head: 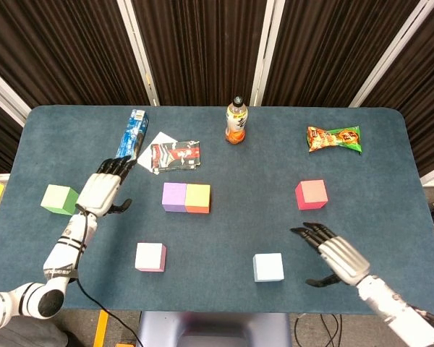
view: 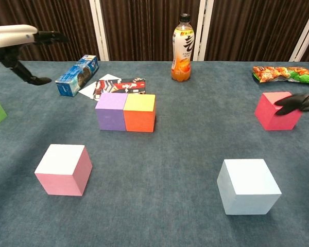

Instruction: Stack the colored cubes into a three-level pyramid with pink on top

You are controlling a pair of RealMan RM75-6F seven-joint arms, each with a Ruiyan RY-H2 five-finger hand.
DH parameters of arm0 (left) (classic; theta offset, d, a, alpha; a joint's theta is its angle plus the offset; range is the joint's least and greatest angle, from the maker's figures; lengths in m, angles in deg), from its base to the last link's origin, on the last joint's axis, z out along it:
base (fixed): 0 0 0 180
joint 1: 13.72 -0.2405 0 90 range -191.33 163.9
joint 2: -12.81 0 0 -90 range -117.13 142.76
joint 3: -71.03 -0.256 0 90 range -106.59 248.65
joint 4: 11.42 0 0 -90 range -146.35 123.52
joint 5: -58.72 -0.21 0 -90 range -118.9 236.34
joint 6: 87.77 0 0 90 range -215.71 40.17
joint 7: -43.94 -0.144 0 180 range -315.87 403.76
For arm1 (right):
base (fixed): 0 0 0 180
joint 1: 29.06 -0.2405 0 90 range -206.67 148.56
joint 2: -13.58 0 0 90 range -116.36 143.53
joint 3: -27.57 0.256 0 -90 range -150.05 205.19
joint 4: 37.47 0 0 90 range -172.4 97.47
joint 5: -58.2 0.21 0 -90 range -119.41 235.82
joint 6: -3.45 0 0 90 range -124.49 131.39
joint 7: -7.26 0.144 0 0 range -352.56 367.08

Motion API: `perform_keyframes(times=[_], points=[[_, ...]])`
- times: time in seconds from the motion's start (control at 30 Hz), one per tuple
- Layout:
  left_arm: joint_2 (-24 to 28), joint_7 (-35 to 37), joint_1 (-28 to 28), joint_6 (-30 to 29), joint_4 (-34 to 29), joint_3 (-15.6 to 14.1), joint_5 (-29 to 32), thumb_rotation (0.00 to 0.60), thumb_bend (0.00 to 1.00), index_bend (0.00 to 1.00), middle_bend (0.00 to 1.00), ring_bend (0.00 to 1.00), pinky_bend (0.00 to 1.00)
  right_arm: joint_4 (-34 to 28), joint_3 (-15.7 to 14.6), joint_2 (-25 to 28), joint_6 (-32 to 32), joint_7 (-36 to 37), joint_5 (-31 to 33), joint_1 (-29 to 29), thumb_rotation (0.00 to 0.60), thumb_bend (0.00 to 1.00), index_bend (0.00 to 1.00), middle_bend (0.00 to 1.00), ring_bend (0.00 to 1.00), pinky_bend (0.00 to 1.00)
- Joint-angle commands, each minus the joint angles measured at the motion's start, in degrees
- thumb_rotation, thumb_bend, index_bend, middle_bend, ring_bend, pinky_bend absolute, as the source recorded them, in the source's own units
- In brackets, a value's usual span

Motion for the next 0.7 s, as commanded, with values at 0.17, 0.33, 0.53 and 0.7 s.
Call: perform_keyframes(times=[0.17,0.33,0.53,0.7], points=[[1.16,3.72,-3.04,-0.07,-0.29,-1.16,-4.1,0.6,0.35,0.0,0.0,0.0,0.06,0.5,-0.02,-7.63,-5.77,-3.69,6.4,-2.04,0.6,0.12,0.22,0.23,0.07,0.21],[0.83,5.69,-3.92,0.55,0.72,-0.96,-6.07,0.6,0.35,0.0,0.0,0.0,0.06,0.72,0.77,-11.66,-7.11,-7.65,10.2,-2.23,0.6,0.12,0.26,0.24,0.08,0.22],[0.67,8.0,-4.83,1.28,1.93,-0.52,-7.88,0.6,0.35,0.0,0.0,0.0,0.06,1.73,1.82,-15.91,-8.22,-12.36,15.35,-2.2,0.6,0.12,0.31,0.26,0.1,0.26],[0.83,9.7,-5.48,1.4,2.56,0.2,-9.11,0.6,0.35,0.0,0.0,0.0,0.06,2.4,2.63,-19.58,-6.97,-14.21,18.41,-1.46,0.6,0.18,0.49,0.34,0.18,0.32]])
